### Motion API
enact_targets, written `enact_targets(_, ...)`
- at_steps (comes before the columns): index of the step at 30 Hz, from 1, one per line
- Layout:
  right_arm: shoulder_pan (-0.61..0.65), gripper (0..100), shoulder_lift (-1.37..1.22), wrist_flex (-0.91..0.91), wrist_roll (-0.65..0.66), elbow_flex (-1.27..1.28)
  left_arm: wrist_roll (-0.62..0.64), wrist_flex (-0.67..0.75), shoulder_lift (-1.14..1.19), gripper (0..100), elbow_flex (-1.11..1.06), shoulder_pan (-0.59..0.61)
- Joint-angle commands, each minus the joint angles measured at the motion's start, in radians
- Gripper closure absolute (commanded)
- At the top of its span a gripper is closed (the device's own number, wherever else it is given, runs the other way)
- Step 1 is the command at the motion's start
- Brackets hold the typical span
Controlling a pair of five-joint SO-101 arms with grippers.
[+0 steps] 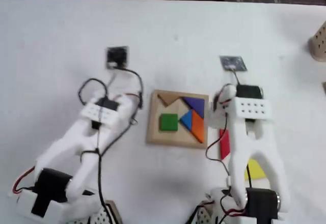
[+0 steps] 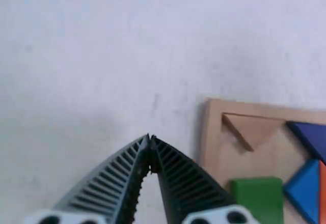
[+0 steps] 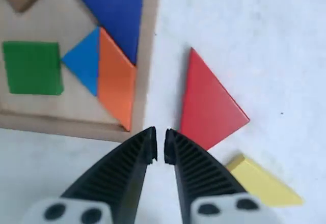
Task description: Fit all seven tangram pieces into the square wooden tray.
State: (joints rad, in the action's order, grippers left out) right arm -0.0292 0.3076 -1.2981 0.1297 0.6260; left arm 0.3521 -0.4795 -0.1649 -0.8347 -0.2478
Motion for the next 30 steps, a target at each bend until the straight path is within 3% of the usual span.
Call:
enact_targets(1,-0.099,97.2,0.038,0.088,0.018,0.061,-0.012,-0.055,-0.051,98,0.009,-0.104)
enact_targets(6,-0.185,97.1,0.038,0.142,0.051,0.121,-0.012,-0.106,-0.048,98,0.008,-0.217)
enact_targets(13,-0.202,97.1,0.036,0.142,0.095,0.138,-0.012,-0.130,0.001,98,0.015,-0.340)
enact_targets(22,-0.203,96.8,0.028,0.228,0.097,0.163,-0.015,-0.292,0.102,98,0.137,-0.371)
enact_targets(30,-0.202,96.7,0.028,0.228,0.097,0.164,-0.098,-0.278,0.111,98,0.135,-0.406)
